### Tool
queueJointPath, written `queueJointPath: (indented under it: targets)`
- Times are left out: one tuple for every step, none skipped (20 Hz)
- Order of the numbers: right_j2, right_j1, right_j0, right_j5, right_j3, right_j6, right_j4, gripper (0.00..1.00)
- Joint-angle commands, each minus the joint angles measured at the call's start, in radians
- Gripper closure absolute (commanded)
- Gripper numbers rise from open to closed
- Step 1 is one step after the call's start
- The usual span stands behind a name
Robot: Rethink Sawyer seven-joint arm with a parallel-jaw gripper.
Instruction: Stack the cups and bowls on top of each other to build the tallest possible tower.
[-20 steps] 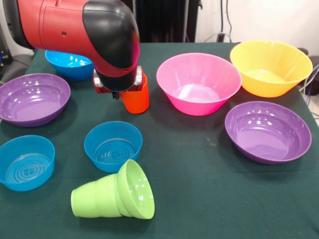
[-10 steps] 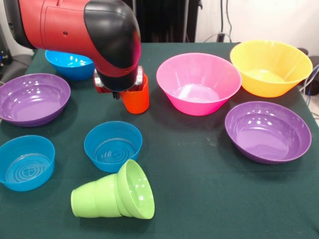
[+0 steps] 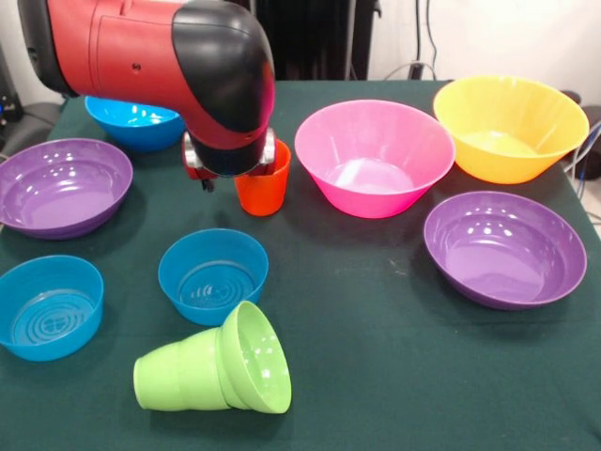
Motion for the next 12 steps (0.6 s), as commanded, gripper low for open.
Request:
queueJointPath:
  targets:
    - [0.046, 0.061, 0.034, -0.116, -0.049, -0.062, -0.090, 0.00]
    - [0.046, 0.064, 0.035, -0.114, -0.057, -0.064, -0.089, 0.00]
    - [0.043, 0.065, 0.038, -0.109, -0.061, -0.061, -0.087, 0.00]
    - [0.039, 0.066, 0.041, -0.097, -0.067, -0.056, -0.083, 0.00]
    - [0.037, 0.061, 0.042, -0.098, -0.061, -0.055, -0.081, 0.00]
    - [0.036, 0.056, 0.042, -0.094, -0.054, -0.054, -0.078, 0.00]
    - [0.034, 0.051, 0.043, -0.092, -0.048, -0.053, -0.076, 0.00]
    - [0.034, 0.046, 0.045, -0.085, -0.046, -0.052, -0.072, 0.00]
    - [0.032, 0.041, 0.046, -0.078, -0.040, -0.048, -0.068, 0.00]
    - [0.030, 0.037, 0.050, -0.064, -0.040, -0.044, -0.063, 0.00]
    - [0.027, 0.034, 0.052, -0.056, -0.037, -0.041, -0.060, 0.00]
    - [0.026, 0.032, 0.053, -0.051, -0.035, -0.041, -0.059, 0.00]
